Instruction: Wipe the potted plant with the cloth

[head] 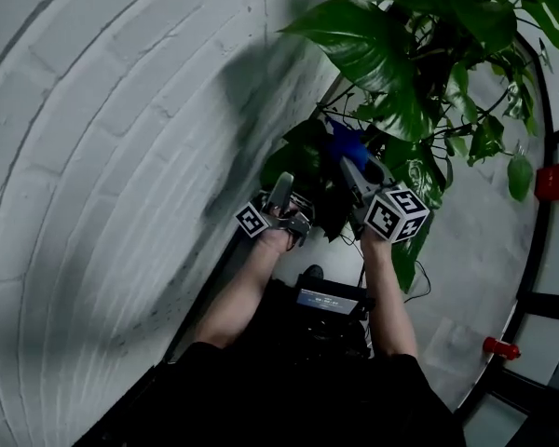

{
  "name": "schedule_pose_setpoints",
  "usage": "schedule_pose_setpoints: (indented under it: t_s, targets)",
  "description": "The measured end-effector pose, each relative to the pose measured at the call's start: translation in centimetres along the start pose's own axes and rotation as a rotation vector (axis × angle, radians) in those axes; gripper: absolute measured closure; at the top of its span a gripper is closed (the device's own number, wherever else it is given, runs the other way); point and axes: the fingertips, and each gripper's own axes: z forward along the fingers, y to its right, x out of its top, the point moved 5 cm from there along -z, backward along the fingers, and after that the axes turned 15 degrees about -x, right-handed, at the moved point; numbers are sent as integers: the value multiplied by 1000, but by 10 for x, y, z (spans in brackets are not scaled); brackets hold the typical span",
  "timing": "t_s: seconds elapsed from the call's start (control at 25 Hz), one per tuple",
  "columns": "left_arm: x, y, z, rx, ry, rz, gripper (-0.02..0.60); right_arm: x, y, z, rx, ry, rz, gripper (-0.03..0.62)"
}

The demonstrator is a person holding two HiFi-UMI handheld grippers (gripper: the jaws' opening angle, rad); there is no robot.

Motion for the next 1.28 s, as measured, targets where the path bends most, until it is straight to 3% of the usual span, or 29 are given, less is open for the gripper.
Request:
schedule_pose_setpoints:
  t_s: [0.2, 0.6, 0.8, 0.96, 1.16, 1.28]
  targets:
    - [1, 3, 1, 1, -32, 10, 112, -14, -25, 15, 60, -41, -35, 497]
    - [10, 2, -13, 38, -18, 33, 112, -39, -69, 14, 189, -142, -140, 499]
    - [17, 3, -25, 53, 16, 43, 112, -37, -81, -1, 255, -158, -108, 499]
    - [27, 6, -39, 79, 55, 58, 112, 3, -70, -27, 221, -55, -65, 499]
    - [41, 6, -59, 105, 134, 73, 112, 71, -34, -55, 33, 167, -51, 499]
    - [47, 10, -59, 83, 167, 79, 114, 89, -23, -56, -32, 214, -91, 499]
